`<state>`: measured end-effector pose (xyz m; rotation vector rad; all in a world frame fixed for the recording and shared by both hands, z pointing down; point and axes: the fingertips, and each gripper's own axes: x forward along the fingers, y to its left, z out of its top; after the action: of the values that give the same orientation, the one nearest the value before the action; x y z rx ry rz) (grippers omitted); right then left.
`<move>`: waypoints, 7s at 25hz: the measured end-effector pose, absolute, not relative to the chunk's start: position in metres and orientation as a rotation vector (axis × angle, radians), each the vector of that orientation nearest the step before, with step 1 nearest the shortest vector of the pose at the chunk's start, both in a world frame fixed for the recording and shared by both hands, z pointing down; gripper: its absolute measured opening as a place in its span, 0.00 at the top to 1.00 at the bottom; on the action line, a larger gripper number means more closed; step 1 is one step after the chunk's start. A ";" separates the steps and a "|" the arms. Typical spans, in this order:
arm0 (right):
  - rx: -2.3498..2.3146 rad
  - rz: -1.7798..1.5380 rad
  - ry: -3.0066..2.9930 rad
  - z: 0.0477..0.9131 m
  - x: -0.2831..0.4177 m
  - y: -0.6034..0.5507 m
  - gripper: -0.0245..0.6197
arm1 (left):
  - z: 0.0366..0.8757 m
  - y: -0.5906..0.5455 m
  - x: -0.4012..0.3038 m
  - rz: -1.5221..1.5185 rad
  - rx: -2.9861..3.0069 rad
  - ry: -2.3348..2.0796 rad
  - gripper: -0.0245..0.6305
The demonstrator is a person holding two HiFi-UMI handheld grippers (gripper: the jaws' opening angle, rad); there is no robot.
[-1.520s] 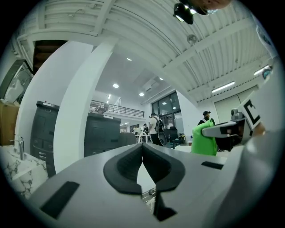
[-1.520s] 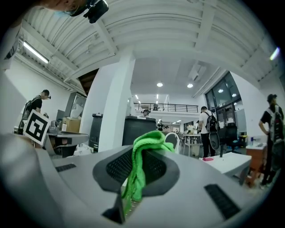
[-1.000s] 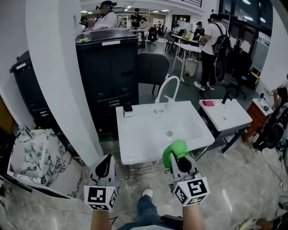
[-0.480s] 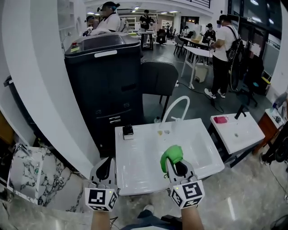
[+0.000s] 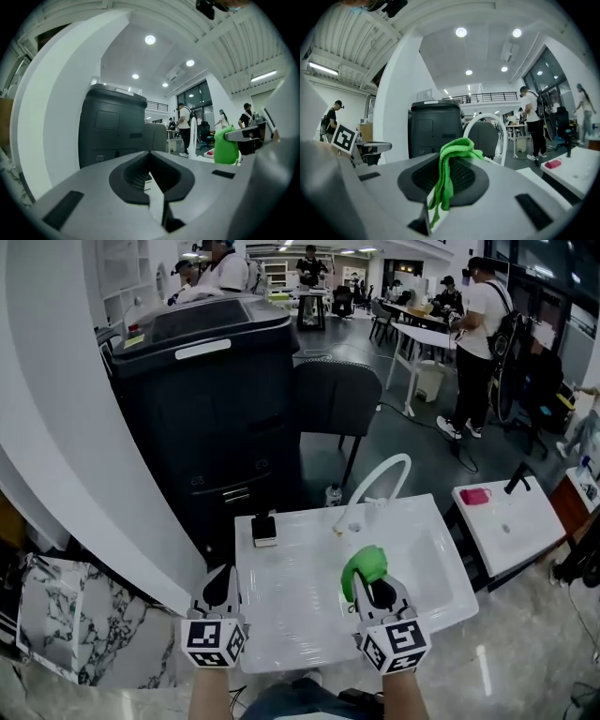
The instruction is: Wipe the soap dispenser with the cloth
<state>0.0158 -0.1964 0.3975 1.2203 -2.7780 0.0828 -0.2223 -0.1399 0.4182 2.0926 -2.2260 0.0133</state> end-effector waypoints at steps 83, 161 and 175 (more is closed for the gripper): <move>0.891 0.119 -2.741 0.445 -0.058 -0.180 0.89 | 0.435 -0.236 -0.115 -0.006 2.078 -1.533 0.82; 0.674 0.251 -2.834 0.436 -0.059 -0.173 0.89 | 0.319 -0.186 -0.106 -0.297 2.919 -1.404 0.82; 0.749 0.134 -2.943 0.384 -0.045 -0.175 0.89 | 0.334 -0.167 -0.083 -0.154 3.034 -1.259 0.82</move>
<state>-0.0449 -0.1753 0.3840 0.7491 -2.9432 0.1342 -0.0828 -0.1666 0.3339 3.0343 -1.2586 -0.1544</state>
